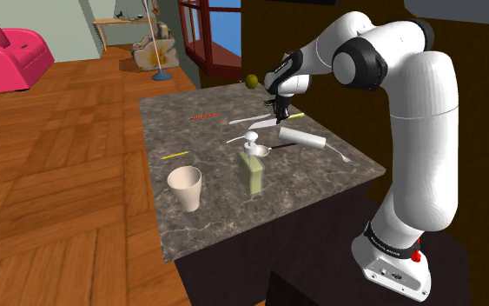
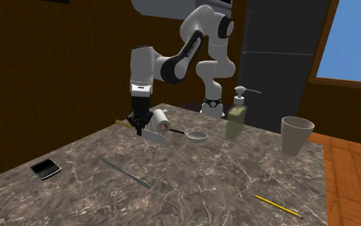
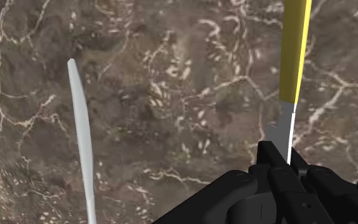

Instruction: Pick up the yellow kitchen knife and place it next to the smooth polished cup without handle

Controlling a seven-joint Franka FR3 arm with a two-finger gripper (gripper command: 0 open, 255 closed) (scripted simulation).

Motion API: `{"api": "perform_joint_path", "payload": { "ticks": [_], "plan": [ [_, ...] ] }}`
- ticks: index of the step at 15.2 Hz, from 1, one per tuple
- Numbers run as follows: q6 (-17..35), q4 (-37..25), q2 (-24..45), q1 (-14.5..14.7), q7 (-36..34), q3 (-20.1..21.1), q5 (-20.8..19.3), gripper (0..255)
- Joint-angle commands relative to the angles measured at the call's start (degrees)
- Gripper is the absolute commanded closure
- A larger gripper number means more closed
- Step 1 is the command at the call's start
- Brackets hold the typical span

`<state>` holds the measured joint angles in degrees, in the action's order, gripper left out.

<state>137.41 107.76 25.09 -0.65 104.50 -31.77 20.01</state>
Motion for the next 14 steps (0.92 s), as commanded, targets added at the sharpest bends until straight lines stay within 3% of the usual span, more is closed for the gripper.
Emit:
{"api": "perform_joint_path", "payload": {
  "ticks": [1,14],
  "plan": [
    [-1.3,-0.45,-0.96,0.44,-0.67,-0.52,-0.86,255],
    [-9.2,-4.16,-5.94,2.07,-3.65,-2.85,-5.25,255]
  ]
}}
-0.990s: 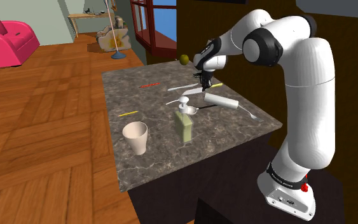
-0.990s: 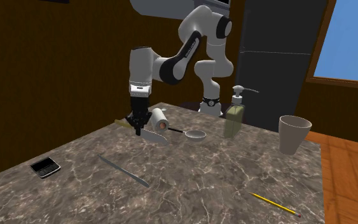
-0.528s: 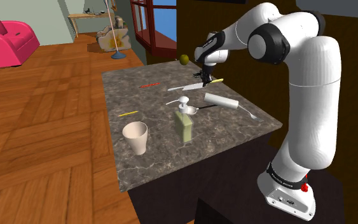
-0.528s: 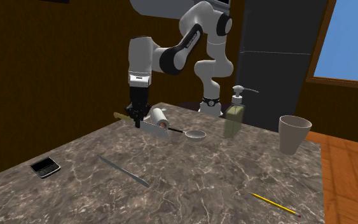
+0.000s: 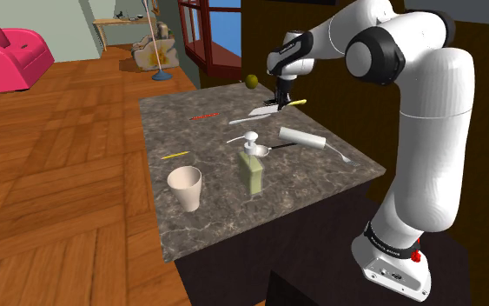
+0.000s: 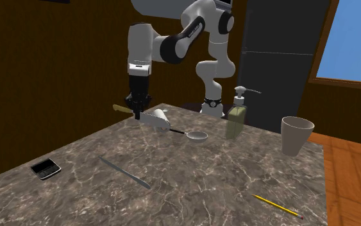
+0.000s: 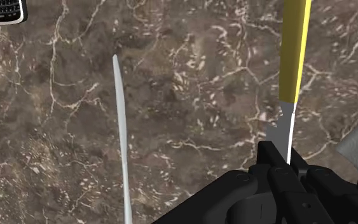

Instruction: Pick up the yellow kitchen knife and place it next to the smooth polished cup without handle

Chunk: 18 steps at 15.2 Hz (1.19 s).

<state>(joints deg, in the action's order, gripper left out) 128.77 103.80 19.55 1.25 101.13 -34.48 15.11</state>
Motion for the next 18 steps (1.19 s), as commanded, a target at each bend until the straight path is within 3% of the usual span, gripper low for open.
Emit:
{"api": "perform_joint_path", "payload": {
  "ticks": [1,17,18],
  "plan": [
    [-1.2,-0.58,-0.72,0.26,-0.47,-0.27,-0.63,255],
    [-12.06,-8.64,-4.25,0.83,-2.8,-1.62,-3.9,255],
    [-11.62,-7.46,-5.26,2.1,-4.37,-1.42,-4.8,255]
  ]
}}
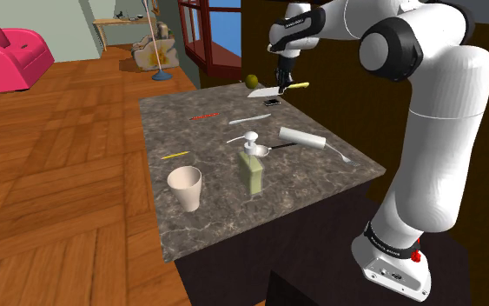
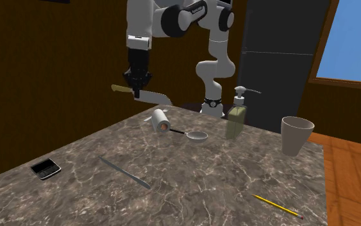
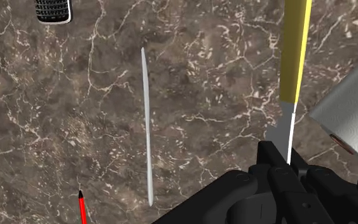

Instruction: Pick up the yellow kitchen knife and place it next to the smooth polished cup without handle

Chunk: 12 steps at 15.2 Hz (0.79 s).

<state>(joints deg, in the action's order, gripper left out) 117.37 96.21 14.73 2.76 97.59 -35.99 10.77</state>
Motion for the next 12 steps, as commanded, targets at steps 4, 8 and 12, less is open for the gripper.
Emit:
{"api": "perform_joint_path", "payload": {
  "ticks": [4,8,12],
  "plan": [
    [1.12,4.01,-3.9,5.22,-7.19,1.23,-3.78,255],
    [1.88,6.67,-6.4,9.16,-13.55,2.9,-6.58,255],
    [2.15,8.17,-7.9,12.69,-19.68,4.81,-8.71,255]
  ]
}}
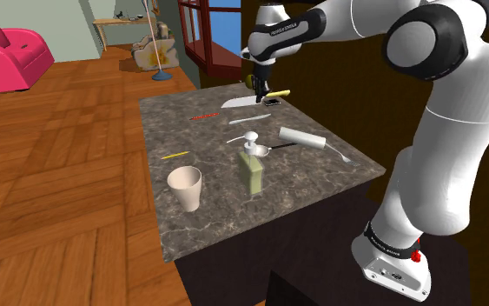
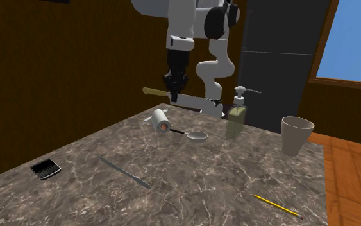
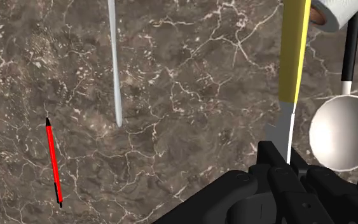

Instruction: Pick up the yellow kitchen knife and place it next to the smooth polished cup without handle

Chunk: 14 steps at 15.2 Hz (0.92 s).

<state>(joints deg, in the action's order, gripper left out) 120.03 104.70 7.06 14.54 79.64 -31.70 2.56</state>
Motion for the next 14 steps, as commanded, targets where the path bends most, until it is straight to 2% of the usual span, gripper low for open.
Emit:
{"api": "perform_joint_path", "payload": {
  "ticks": [1,8,14],
  "plan": [
    [-0.5,-0.12,-0.45,1.71,-3.22,1.06,-0.93,255],
    [-1.1,-0.65,-0.31,6.93,-12.99,4.81,-2.91,255],
    [-2.46,-3.81,2.03,11.01,-20.44,7.85,-3.44,255]
  ]
}}
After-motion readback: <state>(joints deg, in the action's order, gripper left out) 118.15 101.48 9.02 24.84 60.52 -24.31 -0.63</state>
